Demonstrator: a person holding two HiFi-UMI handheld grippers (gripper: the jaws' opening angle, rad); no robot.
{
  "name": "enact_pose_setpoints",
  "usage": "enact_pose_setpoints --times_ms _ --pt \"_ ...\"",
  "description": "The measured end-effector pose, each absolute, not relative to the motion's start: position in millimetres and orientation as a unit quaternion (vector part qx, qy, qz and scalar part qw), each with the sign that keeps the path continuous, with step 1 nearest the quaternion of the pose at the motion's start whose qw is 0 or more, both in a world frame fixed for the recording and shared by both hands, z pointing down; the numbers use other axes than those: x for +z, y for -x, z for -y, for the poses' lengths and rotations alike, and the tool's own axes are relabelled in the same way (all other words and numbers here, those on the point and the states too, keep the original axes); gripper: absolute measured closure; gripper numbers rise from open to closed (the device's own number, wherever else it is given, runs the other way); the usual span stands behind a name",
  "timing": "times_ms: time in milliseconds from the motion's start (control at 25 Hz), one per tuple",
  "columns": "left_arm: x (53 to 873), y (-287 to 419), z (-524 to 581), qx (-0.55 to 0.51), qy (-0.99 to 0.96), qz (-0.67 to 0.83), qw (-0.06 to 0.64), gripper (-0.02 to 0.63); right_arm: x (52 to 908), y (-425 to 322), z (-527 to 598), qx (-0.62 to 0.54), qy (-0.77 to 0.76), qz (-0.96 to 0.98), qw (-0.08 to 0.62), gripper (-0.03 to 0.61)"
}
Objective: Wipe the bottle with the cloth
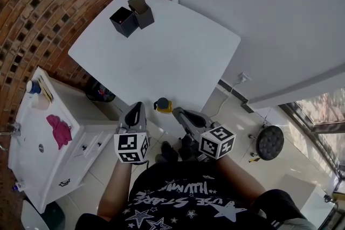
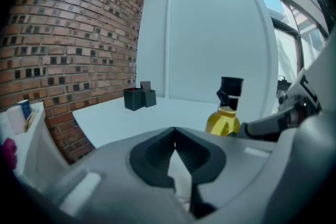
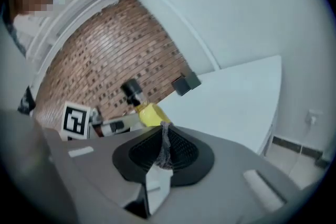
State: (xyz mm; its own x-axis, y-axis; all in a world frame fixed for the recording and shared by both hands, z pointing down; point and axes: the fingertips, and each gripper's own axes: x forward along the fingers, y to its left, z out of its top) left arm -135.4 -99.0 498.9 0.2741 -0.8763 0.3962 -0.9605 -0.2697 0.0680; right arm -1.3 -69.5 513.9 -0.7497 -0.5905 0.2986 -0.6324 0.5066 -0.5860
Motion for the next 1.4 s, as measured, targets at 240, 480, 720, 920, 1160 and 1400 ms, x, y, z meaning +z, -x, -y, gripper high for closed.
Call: enact_pose_setpoints --times_ms 240,480,720,920,1160,1400 --pt "500.7 121.2 99.9 0.142 -0.799 0.566 0.147 0.609 484.8 -15.7 90.9 0.469 -0.426 0.764 -0.122 0.543" --pt "500.9 116.7 100.8 0.143 -0.81 0.551 0.144 0.609 499.1 -4.3 89.9 0.496 -0.439 0.738 -0.13 0.543" --pt "505.6 112.1 97.2 0.151 -0.819 0.534 0.148 0.609 529.1 -6.2 88.2 0.522 -0.452 0.714 -0.115 0.543" --pt "509.6 110.0 89.1 0.156 -0.825 0.521 0.152 0.609 542.4 -6.7 96.0 0.522 -0.463 0.708 -0.108 0.543" --pt "516.9 96.7 72.5 0.159 -0.833 0.504 0.165 0.609 574.2 -5.3 94.4 0.537 -0.481 0.687 -0.083 0.543" --pt "520.0 80.8 61.9 0.162 -0.839 0.489 0.174 0.572 591.7 -10.0 90.5 0.546 -0.493 0.675 -0.064 0.543"
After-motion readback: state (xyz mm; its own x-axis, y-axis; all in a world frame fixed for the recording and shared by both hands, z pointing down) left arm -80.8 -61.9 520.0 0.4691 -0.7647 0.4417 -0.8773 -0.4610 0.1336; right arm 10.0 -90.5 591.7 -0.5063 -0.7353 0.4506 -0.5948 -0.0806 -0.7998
